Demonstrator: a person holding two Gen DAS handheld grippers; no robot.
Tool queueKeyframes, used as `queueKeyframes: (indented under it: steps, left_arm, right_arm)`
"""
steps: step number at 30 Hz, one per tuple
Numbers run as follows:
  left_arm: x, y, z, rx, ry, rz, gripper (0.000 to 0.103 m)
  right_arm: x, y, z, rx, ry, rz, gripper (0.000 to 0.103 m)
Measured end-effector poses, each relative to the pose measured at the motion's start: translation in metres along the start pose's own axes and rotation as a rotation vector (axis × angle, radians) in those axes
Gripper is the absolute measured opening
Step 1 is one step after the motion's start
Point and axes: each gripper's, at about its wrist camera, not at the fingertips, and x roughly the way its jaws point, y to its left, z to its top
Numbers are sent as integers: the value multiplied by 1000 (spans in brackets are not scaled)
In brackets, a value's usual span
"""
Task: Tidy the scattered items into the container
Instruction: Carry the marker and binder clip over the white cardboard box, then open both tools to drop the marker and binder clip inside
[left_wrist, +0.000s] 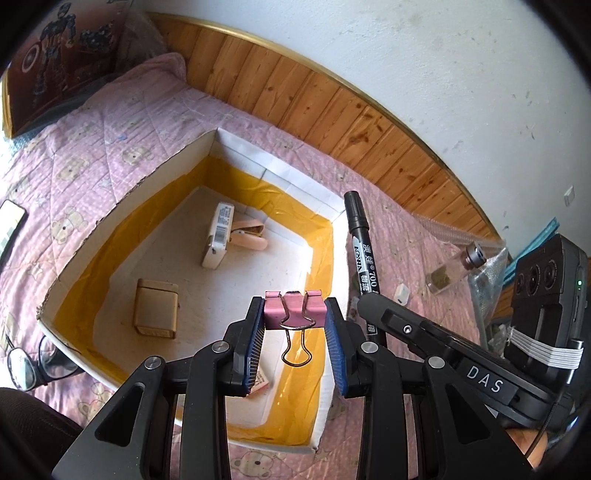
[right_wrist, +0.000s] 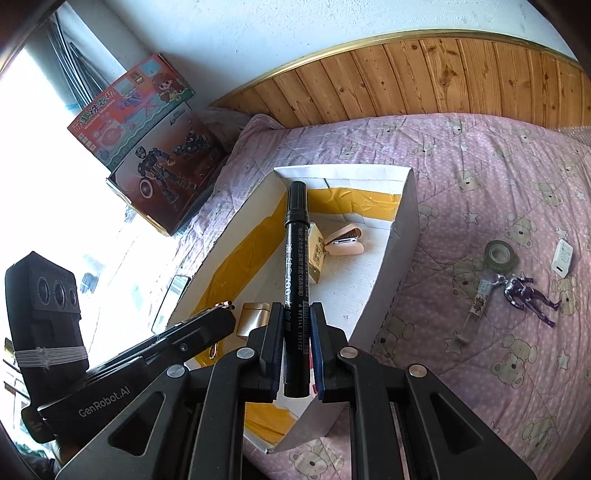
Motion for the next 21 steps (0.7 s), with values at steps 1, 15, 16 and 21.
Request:
queueKeyframes:
  steps: [1,15,16,21]
  left_arm:
    - [2,2,3,-12,6,2,33]
    - [49,31,28,-259,107,35,33]
    - [53,32,29,-276,116,33,33]
    - [73,39,31,-352,171,47,33]
  right_arm:
    - [3,1,2,-6,3,-5,15]
    - [47,5,35,-126,63,-126,15]
    - [52,6,37,-140,73,-140,15]
    - [73,8,38,-201,120,-202,15]
